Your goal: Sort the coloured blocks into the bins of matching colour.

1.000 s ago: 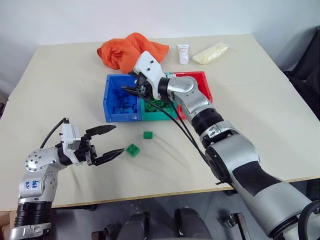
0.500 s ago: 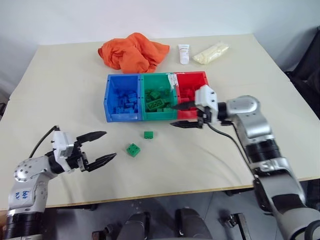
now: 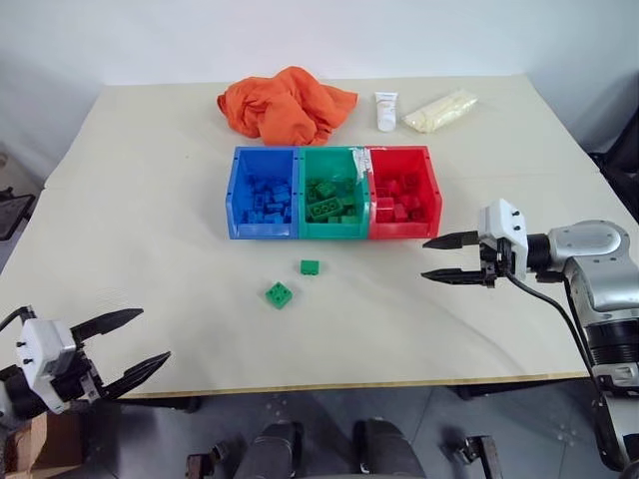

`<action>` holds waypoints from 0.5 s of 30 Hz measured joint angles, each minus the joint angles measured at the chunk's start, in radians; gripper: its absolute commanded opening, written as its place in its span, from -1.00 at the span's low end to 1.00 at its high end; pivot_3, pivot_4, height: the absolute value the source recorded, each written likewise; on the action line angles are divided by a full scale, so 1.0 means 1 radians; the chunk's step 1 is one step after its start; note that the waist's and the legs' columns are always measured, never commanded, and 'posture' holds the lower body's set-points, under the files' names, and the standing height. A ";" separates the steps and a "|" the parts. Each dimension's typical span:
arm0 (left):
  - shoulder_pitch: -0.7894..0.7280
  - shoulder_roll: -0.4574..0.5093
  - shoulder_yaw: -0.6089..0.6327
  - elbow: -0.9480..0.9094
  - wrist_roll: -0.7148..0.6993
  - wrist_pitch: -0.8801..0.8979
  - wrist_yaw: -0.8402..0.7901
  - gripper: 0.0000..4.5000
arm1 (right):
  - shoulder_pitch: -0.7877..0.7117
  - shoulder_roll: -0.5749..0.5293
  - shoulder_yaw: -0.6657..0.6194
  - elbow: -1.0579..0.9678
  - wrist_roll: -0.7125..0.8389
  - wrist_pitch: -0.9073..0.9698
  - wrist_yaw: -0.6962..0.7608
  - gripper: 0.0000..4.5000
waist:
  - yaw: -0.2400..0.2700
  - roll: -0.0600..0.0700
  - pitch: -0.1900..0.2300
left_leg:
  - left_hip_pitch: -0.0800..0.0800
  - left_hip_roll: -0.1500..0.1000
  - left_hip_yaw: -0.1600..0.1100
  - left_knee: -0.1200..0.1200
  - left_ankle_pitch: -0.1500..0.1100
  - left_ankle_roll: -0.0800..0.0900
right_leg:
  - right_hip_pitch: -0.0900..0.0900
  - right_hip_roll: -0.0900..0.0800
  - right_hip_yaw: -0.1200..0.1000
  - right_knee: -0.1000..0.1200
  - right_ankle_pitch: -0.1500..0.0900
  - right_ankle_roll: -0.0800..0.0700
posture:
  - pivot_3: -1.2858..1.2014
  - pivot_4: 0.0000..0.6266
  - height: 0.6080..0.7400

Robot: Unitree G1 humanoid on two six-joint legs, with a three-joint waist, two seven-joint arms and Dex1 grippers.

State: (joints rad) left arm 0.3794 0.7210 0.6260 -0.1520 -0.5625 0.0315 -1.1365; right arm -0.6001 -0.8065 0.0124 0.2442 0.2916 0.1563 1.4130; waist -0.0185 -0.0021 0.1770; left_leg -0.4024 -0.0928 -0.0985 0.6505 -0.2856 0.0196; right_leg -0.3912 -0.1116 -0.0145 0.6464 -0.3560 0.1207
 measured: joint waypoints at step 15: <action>-0.370 -0.001 -0.351 -0.115 0.065 0.127 0.111 1.00 | 0.024 0.038 -0.002 -0.108 0.017 0.039 -0.105 0.26 | 0.021 0.000 0.000 | 0.000 -0.001 0.000 0.001 0.000 0.000 | -0.001 0.000 -0.001 0.003 0.000 0.000 | 0.03 -0.52 1.00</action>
State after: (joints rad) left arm 0.0092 0.7198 0.2747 -0.2674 -0.4970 0.1586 -1.0250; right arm -0.5758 -0.7682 0.0102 0.1360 0.3084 0.1954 1.3079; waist 0.0026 -0.0022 0.1770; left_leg -0.4026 -0.0936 -0.0987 0.6518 -0.2858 0.0199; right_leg -0.3918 -0.1115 -0.0152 0.6493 -0.3558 0.1209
